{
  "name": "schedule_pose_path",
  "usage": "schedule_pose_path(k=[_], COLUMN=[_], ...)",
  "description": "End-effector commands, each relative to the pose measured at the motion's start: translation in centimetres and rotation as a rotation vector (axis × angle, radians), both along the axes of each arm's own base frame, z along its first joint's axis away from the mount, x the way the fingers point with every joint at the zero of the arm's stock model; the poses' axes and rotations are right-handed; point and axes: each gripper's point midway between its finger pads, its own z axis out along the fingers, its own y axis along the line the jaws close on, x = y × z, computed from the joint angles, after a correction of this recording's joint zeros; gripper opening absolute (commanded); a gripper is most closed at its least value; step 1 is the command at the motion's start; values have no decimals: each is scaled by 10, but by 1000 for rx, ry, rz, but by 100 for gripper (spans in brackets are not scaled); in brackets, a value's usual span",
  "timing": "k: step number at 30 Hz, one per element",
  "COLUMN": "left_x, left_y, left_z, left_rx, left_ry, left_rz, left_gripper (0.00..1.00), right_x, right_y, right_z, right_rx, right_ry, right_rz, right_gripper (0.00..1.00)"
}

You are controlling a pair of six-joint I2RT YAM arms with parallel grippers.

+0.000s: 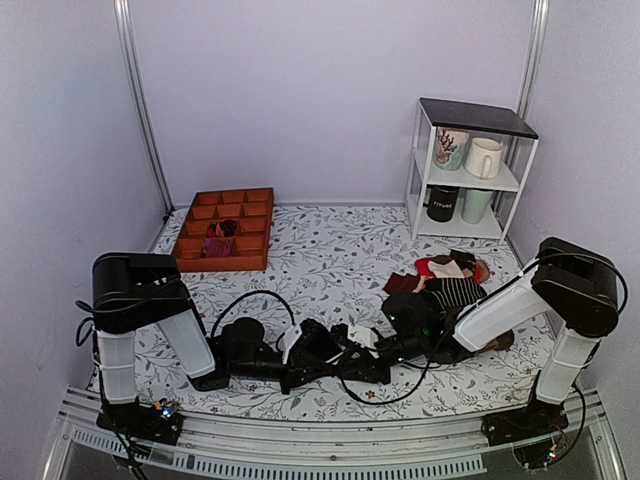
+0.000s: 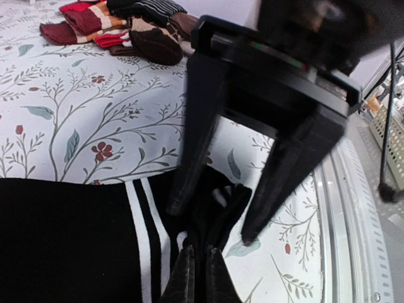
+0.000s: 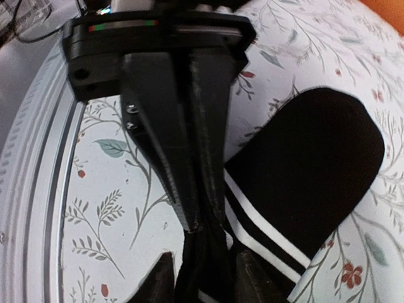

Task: Roll the socks
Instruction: Roll the sock at the center of the board.

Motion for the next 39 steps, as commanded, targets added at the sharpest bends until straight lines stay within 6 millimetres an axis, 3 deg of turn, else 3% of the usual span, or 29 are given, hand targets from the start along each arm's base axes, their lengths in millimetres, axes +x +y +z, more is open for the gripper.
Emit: schedule_pose_path(k=[1,6,16,21,28,34,39], left_x=[-41,-40,-40,-41,-41,-41,-30], left_y=[63,63,65,65,66,67,71], left_z=[-106,-107,-107,-109,-111,-112,-101], left_rx=[394,394,400,404,409,416,411], left_ry=[286,285,286,289,294,289,227], left_rz=[7,9,12,12,10,13,61], left_gripper=[0,0,0,0,0,0,3], right_x=[2,-1,-11,-11,-13,-13,-16], right_y=[-1,-6,-7,-4,-3,-4,-6], right_z=[20,34,10,7,1,-8,-15], right_rx=[30,67,29,34,24,-13,-61], right_ry=[-27,-67,-30,-14,31,70,138], right_rz=[-23,-11,41,47,39,20,7], right_gripper=[58,66,66,62,44,15,9])
